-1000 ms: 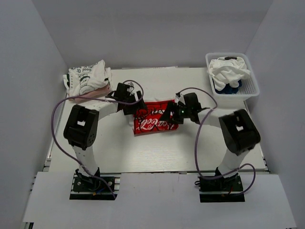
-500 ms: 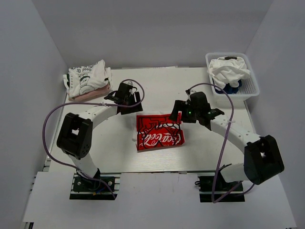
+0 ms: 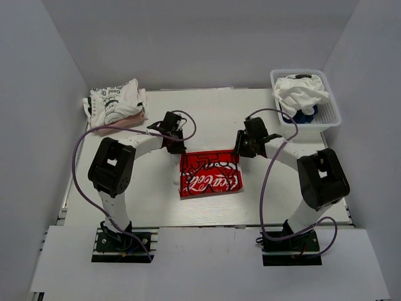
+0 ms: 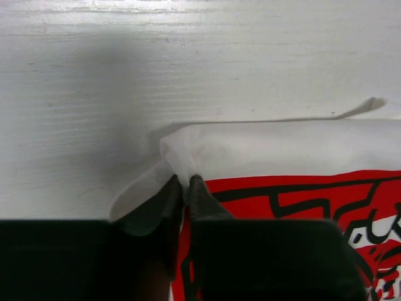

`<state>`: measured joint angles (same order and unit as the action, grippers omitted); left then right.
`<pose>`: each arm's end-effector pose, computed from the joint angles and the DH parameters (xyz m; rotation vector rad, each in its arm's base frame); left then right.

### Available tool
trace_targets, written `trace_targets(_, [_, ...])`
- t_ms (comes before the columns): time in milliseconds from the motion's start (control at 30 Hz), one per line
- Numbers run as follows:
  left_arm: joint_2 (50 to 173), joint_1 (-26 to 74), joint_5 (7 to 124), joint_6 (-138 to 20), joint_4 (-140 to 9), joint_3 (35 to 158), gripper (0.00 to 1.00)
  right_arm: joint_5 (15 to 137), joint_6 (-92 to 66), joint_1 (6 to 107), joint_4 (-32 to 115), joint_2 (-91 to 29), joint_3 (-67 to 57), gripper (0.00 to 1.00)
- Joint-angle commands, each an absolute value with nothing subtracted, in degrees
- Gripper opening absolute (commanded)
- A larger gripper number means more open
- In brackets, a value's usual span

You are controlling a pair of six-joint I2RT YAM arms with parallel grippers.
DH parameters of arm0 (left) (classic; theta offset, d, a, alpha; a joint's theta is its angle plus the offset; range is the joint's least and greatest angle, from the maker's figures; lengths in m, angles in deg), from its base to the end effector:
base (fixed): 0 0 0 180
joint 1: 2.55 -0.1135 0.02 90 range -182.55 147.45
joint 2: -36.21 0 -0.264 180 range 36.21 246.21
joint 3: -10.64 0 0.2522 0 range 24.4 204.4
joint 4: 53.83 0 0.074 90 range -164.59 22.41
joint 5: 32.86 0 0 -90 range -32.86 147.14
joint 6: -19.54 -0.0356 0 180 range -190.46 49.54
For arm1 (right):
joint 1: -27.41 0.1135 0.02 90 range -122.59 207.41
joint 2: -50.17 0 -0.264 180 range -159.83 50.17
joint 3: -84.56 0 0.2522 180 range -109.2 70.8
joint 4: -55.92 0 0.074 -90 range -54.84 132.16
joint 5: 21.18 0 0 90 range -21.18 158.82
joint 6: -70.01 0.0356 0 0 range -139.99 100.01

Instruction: Fold and stack the t-shirts

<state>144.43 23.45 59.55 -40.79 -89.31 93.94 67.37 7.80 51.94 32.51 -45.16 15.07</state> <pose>0.3457 -0.1703 0.1627 -0.0709 2.6777 -0.3803 0.3125 0.1416 0.1834 0.0817 2.4652 0.3759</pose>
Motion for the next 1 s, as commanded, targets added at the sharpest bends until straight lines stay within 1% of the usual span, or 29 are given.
trace_targets(0, [143.26, 23.55, 60.21, -40.84, -88.07, 96.82, 0.15, 71.55, 7.60, 51.41, 36.54, -45.98, 10.95, 0.37])
trace_targets(33, [142.56, 23.55, 59.52, -40.23, -88.07, 96.82, 0.00, 72.07, 7.60, 51.58, 38.37, -45.37, 11.29, 0.17])
trace_targets(100, [142.03, 23.55, 59.51, -40.23, -87.55, 96.82, 0.00, 74.09, 7.60, 51.40, 40.40, -44.14, 12.87, 0.01])
trace_targets(200, [138.26, 23.55, 60.03, -40.23, -86.93, 94.64, 0.00, 74.27, 7.52, 51.49, 41.55, -41.34, 13.75, 0.00])
trace_targets(400, [122.90, 23.55, 61.18, -40.23, -83.50, 85.07, 0.00, 77.08, 6.81, 51.67, 40.67, -33.96, 16.83, 0.00])
trace_targets(533, [117.78, 23.55, 61.18, -40.23, -85.43, 83.21, 0.00, 80.42, 6.11, 51.67, 41.46, -30.78, 18.76, 0.00])
trace_targets(600, [117.24, 23.55, 60.66, -40.23, -86.05, 82.33, 0.00, 81.83, 5.76, 51.75, 41.20, -30.69, 18.76, 0.00])
trace_targets(700, [116.71, 23.55, 58.20, -38.12, -86.84, 80.40, 0.00, 84.99, 5.67, 51.67, 44.44, -34.53, 18.16, 0.00])
trace_targets(833, [119.87, 22.07, 56.27, -35.22, -84.73, 77.66, 0.00, 83.33, 6.37, 51.40, 44.10, -39.99, 15.52, 0.00])
trace_targets(867, [121.18, 22.06, 51.39, -33.48, -85.51, 78.36, 0.00, 80.98, 6.46, 51.32, 44.10, -42.18, 14.47, 0.00])
trace_targets(933, [125.49, 22.06, 47.23, -31.18, -87.10, 78.89, 0.00, 79.64, 6.46, 51.14, 45.59, -46.05, 12.19, 0.00])
trace_targets(967, [126.90, 21.36, 44.07, -29.61, -87.10, 79.59, 0.00, 78.76, 6.46, 51.14, 45.07, -50.42, 11.22, 0.00])
